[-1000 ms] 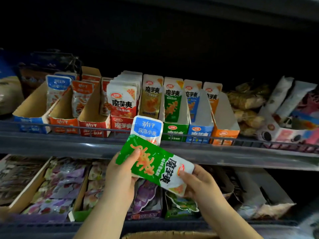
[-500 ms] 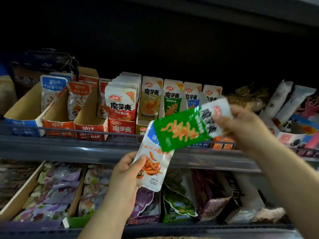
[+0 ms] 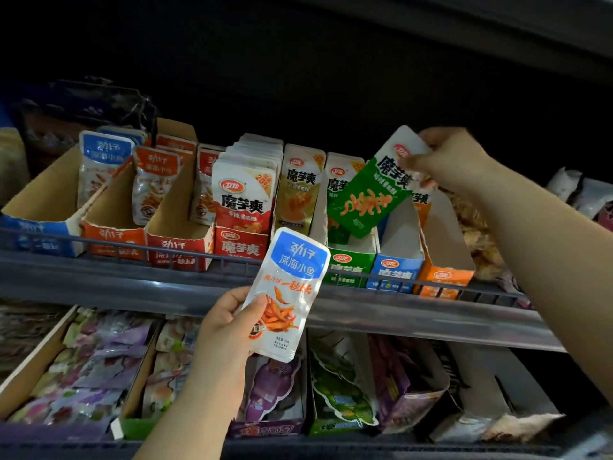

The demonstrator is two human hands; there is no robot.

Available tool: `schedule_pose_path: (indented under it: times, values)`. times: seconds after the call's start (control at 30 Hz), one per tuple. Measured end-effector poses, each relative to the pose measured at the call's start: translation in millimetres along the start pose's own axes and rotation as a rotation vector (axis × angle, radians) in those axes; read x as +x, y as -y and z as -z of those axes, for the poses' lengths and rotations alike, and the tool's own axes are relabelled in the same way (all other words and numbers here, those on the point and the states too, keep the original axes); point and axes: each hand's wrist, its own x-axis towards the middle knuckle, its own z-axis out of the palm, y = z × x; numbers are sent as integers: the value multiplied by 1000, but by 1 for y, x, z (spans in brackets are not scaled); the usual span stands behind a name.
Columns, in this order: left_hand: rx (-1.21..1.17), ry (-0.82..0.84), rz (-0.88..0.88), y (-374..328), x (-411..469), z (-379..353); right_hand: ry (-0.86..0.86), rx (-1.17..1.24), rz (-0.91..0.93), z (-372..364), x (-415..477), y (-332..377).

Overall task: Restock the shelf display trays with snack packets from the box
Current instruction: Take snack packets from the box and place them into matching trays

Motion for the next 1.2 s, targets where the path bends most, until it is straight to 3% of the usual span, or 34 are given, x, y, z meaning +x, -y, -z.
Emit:
schedule_pose_path:
  times: [0.23,0.43,0.73,0.93,1.2]
  values:
    - [30,-14,-16,0,5,1,282,-193,-12,-26,23,6]
    - [44,1,-4,2,8,1,363,-278,70,-49,36,2]
    - [80,-11,6,2,15,4,301,-345,132,-71,51,-10]
    - [59,-31,-4,1,18,6,205,-529,244,-78,53,-15]
    - [88,-25,-21,1,16,5,-61,-794,234,-86,51,-15]
